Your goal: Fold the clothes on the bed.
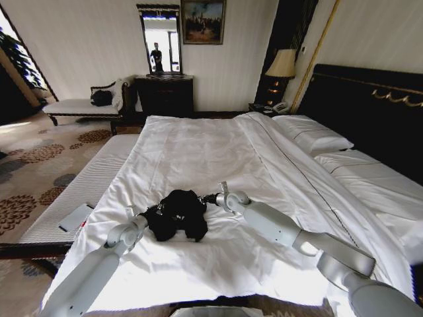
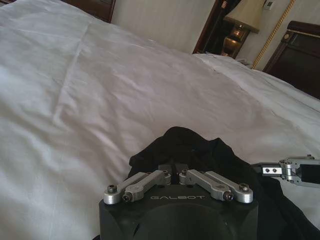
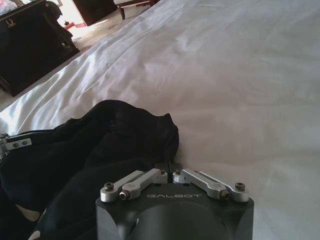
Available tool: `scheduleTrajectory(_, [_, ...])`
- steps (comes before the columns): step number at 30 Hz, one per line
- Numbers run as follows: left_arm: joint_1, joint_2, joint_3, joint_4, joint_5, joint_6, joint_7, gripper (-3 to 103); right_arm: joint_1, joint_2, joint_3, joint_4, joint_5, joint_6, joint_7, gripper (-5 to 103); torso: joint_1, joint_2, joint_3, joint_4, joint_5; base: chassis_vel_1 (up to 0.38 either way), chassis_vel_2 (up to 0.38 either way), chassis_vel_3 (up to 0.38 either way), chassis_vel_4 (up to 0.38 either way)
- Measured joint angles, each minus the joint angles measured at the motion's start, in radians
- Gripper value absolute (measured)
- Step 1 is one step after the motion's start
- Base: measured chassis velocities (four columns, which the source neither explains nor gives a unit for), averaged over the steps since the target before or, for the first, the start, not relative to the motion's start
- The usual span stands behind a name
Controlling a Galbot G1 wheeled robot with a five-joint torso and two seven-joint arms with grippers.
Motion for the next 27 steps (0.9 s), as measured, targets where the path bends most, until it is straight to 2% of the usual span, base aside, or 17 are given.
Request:
scheduleTrajectory(10, [0.002, 0.008, -0.007, -0.017, 0.000, 0.000, 0.000, 2, -0.022, -0.033, 0.017, 0.062, 0.004, 0.008, 0.021, 0, 0.000, 0.000, 0.000, -0.0001, 0.0001, 0.000, 0.000, 0.000, 0.000])
scheduleTrajectory(20, [-0.024, 0.051, -0.020, -0.075, -0.031, 0.000, 0.000, 2, 0.002, -0.112, 0.102, 0.169, 0.081, 0.007, 0.079, 0, 0.000, 0.000, 0.000, -0.0002, 0.0001, 0.000, 0.000, 0.000, 0.000])
scheduleTrajectory(27, [-0.119, 0.125, -0.023, -0.118, -0.120, 0.011, 0.000, 2, 0.079, -0.194, 0.162, 0.243, 0.138, 0.011, 0.098, 0, 0.000, 0.000, 0.000, -0.0002, 0.0002, 0.000, 0.000, 0.000, 0.000])
